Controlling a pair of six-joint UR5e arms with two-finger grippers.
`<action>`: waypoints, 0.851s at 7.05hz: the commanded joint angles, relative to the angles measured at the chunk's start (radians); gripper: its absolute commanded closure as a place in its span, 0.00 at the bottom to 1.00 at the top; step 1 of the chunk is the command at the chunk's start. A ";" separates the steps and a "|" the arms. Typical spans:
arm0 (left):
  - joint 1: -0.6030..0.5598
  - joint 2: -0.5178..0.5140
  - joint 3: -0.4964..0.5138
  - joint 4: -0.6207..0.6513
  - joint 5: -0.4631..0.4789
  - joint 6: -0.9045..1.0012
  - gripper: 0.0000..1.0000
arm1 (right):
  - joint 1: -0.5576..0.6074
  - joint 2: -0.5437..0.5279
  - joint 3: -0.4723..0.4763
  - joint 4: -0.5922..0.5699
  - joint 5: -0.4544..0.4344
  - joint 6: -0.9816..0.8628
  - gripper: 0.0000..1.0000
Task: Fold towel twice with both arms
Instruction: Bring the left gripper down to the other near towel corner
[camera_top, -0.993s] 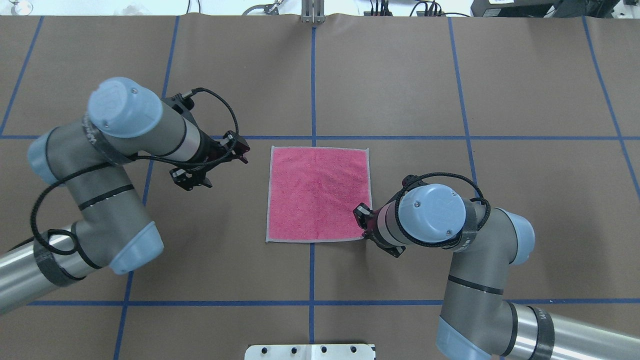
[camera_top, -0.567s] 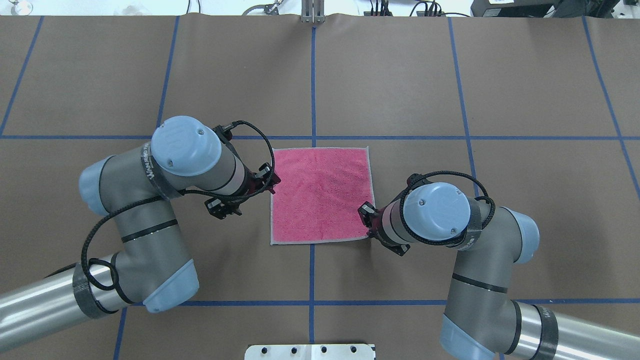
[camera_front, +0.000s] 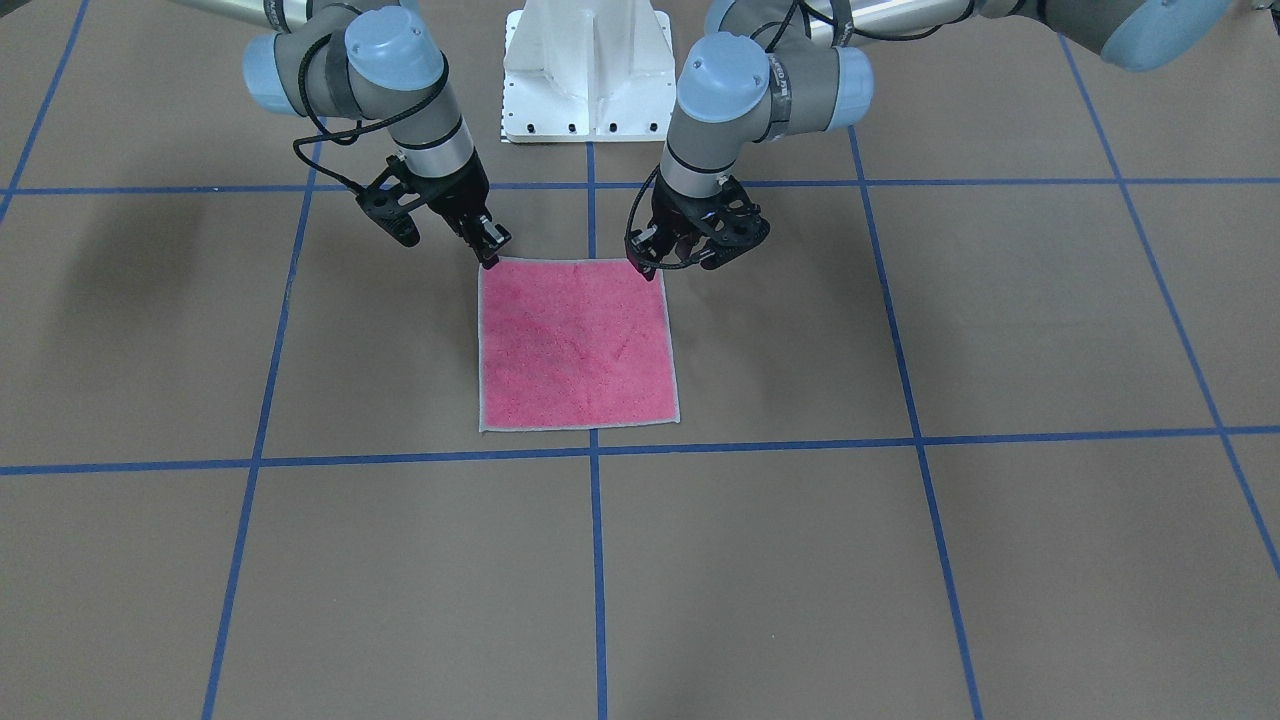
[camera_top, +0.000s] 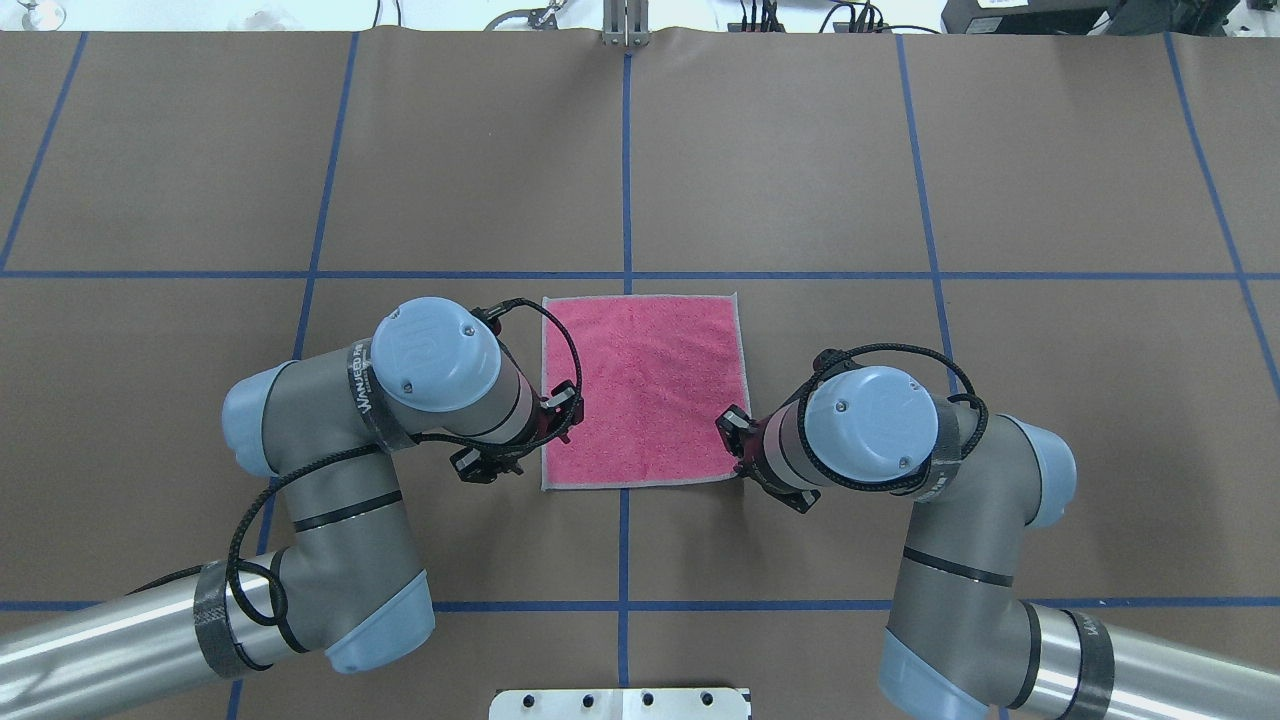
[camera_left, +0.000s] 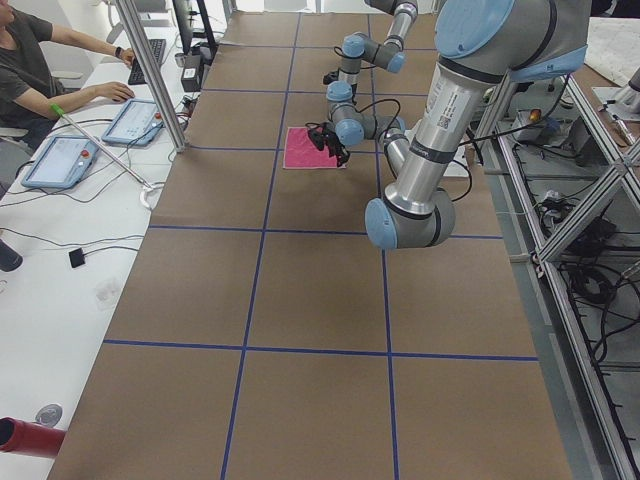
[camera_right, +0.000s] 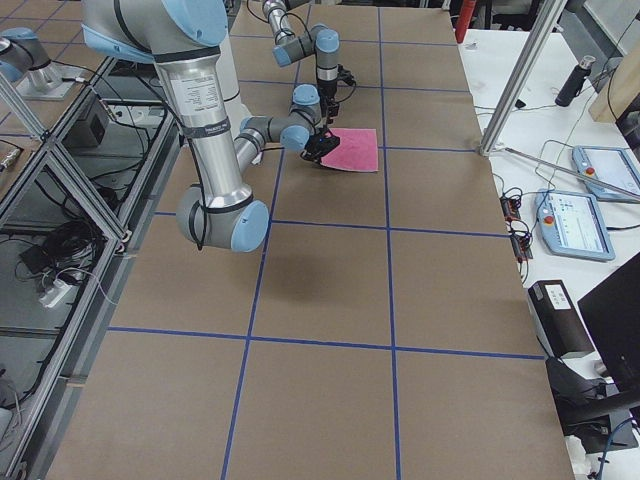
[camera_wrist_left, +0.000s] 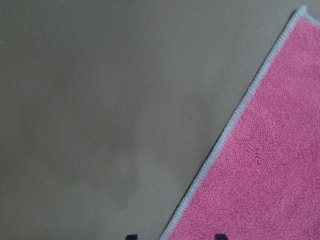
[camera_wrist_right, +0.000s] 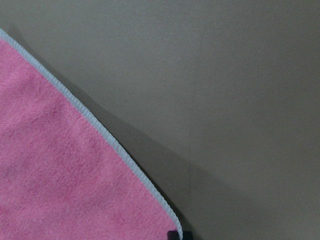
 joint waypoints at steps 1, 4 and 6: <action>0.018 0.003 -0.004 -0.018 0.021 0.004 0.00 | 0.002 0.001 -0.001 0.000 0.002 -0.011 1.00; 0.022 0.009 0.021 -0.093 0.041 -0.009 0.01 | 0.003 0.000 -0.003 0.000 0.002 -0.011 1.00; 0.050 0.006 0.031 -0.092 0.039 -0.014 0.03 | 0.002 0.000 -0.003 0.000 0.002 -0.011 1.00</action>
